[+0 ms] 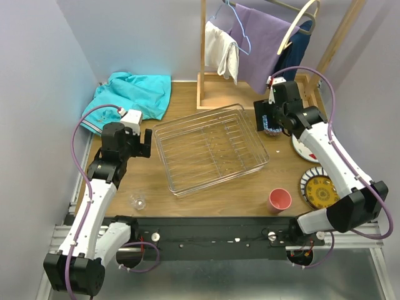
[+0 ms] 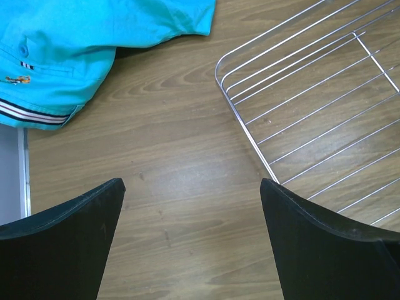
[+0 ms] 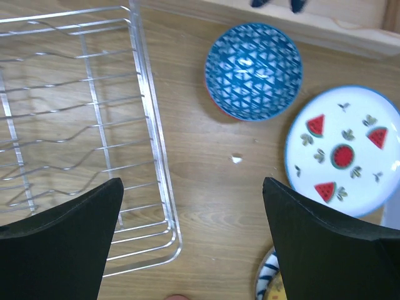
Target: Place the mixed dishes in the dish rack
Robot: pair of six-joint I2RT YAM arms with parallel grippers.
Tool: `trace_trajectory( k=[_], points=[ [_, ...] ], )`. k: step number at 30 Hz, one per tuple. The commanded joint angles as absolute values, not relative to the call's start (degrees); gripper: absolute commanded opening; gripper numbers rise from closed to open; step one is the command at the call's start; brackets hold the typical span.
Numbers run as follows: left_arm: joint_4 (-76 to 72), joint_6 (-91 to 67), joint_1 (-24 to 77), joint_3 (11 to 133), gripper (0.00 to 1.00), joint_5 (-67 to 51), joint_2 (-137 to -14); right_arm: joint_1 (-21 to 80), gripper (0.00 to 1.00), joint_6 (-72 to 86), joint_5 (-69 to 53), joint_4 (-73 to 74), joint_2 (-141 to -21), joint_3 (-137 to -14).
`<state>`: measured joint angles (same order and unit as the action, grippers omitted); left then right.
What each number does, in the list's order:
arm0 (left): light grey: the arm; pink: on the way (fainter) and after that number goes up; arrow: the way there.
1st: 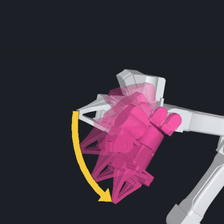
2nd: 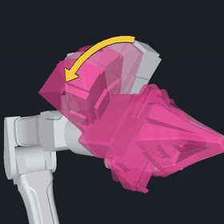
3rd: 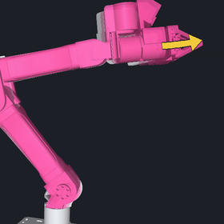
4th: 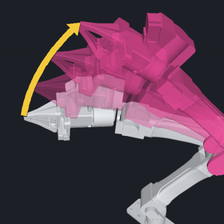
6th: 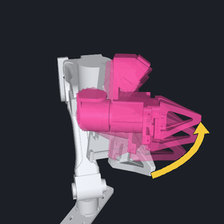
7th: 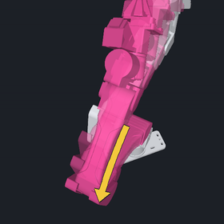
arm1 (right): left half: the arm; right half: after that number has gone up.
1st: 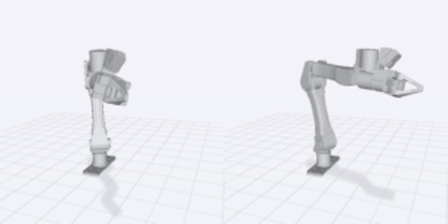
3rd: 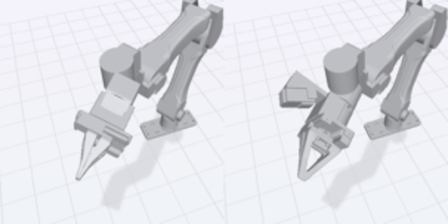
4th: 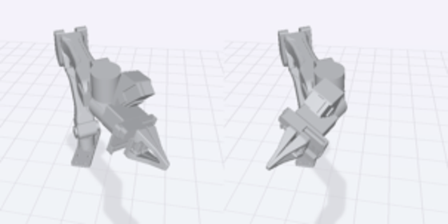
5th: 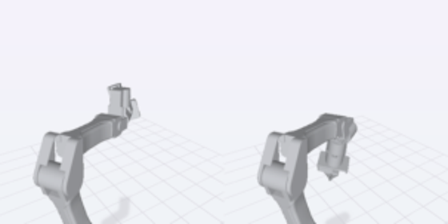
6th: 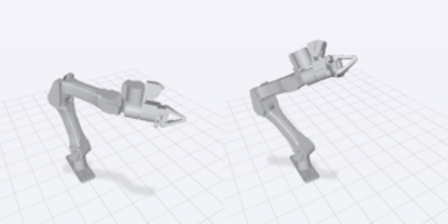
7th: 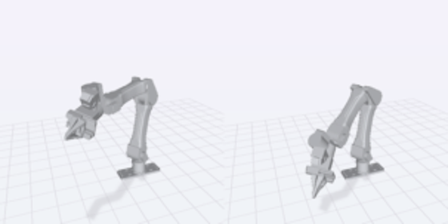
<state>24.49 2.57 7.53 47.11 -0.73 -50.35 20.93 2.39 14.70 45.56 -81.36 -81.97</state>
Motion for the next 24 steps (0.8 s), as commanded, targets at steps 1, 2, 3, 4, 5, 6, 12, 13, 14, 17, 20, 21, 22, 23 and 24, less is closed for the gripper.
trace_trajectory(
  k=[1, 2, 3, 4, 5, 6, 12, 13, 14, 17, 20, 21, 22, 23, 24],
  points=[
    [29.26, 3.69, 6.95, 50.01, 0.99, -0.44, -48.69, 21.09, 1.0, 3.08, 4.94, 40.79, -81.47, -84.72],
    [30.22, 3.69, 5.81, 50.88, 0.99, -0.44, -48.52, 21.09, 1.0, 2.64, 0.31, 38.87, -82.08, -85.16],
    [32.84, 3.52, 5.28, 51.41, 0.99, -1.4, -47.99, 21.27, 1.0, 1.51, -3.3, 37.89, -82.44, -85.51],
    [34.44, 3.69, 4.58, 52.03, 0.99, -2.02, -47.81, 21.53, 1.0, 0.97, -4.91, 36.92, -82.96, -85.78],
    [36.19, 4.39, 4.14, 52.73, 0.99, -2.72, -47.73, 23.19, 1.0, 1.58, -3.96, 34.48, -84.27, -86.3],
    [39.78, 6.48, 3.26, 53.78, 0.99, -3.25, -47.2, 24.68, 1.0, 2.1, -2.13, 34.37, -85.68, -87.27],
    [51.05, 10.72, -5.87, 60.18, 0.99, -3.08, -45.71, 34.62, 0.95, 7.56, 4.85, 38.41, -95.08, -97.1],
    [51.93, 12.72, -7.8, 60.99, 0.99, -2.21, -45.27, 35.67, 0.94, 8.17, 3.7, 38.41, -95.45, -97.29],
    [52.81, 13.61, -7.91, 61.69, 0.99, -0.72, -44.92, 38.03, 0.92, 8.87, 3.08, 37.97, -95.88, -97.29],
    [55.02, 15.12, -8.0, 63.1, 0.99, 4.54, -44.12, 42.17, 0.86, 13.26, 0.98, 37.36, -99.22, -97.12],
    [55.9, 13.89, -8.96, 63.63, 0.99, 7.81, -44.12, 47.26, 0.82, 15.47, 0.52, 35.78, -101.68, -97.03],
    [54.51, 12.49, -9.83, 62.59, 0.98, 9.3, -43.16, 48.85, 0.82, 15.29, 2.44, 35.51, -102.12, -97.38],
    [53.62, 11.52, -10.63, 62.14, 0.99, 10.36, -42.63, 50.26, 0.82, 14.77, 3.42, 35.33, -102.82, -98.6],
    [52.92, 10.12, -12.55, 61.88, 0.98, 11.07, -42.45, 52.97, 0.82, 14.5, 4.04, 35.33, -104.14, -99.48],
    [52.74, 7.67, -13.44, 62.92, 0.99, 10.2, -43.23, 54.3, 0.82, 14.5, 5.26, 35.59, -105.02, -100.36]
  ],
)
